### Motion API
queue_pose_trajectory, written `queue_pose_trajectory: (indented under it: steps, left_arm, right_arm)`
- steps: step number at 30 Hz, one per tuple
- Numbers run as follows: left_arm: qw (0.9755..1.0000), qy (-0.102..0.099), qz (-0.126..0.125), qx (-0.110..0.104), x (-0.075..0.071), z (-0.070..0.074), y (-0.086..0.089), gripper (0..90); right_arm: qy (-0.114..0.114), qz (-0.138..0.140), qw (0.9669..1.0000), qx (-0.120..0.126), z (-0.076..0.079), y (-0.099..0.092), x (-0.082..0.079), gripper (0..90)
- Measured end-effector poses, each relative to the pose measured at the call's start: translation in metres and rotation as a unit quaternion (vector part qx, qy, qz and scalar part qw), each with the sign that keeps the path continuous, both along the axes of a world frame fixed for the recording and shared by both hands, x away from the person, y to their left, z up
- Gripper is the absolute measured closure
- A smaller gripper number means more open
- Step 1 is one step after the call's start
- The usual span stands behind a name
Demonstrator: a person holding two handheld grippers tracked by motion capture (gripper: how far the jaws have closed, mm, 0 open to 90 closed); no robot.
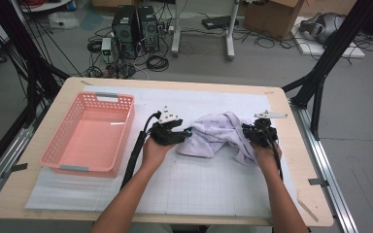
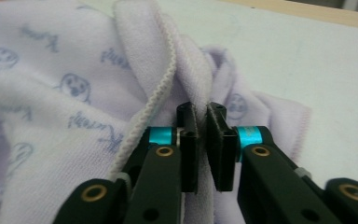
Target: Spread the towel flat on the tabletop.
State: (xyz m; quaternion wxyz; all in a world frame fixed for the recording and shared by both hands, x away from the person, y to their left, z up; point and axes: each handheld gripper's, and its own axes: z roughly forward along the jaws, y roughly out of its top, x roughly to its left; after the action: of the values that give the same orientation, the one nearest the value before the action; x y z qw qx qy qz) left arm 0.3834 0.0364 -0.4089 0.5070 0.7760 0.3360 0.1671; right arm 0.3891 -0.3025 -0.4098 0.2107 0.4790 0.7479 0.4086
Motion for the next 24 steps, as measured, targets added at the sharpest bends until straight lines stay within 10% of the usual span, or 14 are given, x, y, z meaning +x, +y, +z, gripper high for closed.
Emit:
queue_pose_trajectory:
  steps: [5, 12, 18, 21, 24]
  left_arm:
    - [0.9998, -0.007, -0.020, -0.007, -0.017, -0.002, 0.007, 40.1]
    - [0.9965, 0.037, -0.067, 0.033, -0.030, -0.021, 0.000, 42.6]
    - [0.9942, 0.056, -0.078, 0.047, -0.030, -0.033, -0.015, 36.5]
    - [0.9938, 0.047, -0.074, 0.069, -0.029, -0.037, -0.024, 36.3]
    - [0.9908, 0.010, -0.061, 0.120, -0.034, -0.039, -0.035, 46.2]
  right_arm:
    - [-0.038, -0.016, 0.9991, 0.008, 0.014, -0.009, -0.016, 67.3]
    - [-0.068, 0.047, 0.9965, 0.014, 0.028, -0.014, -0.068, 66.2]
    - [-0.027, 0.136, 0.9892, 0.047, 0.014, -0.002, -0.105, 71.8]
    - [0.004, 0.166, 0.9858, 0.025, 0.000, 0.011, -0.109, 68.4]
    - [-0.002, 0.138, 0.9896, -0.039, -0.010, 0.023, -0.098, 62.4]
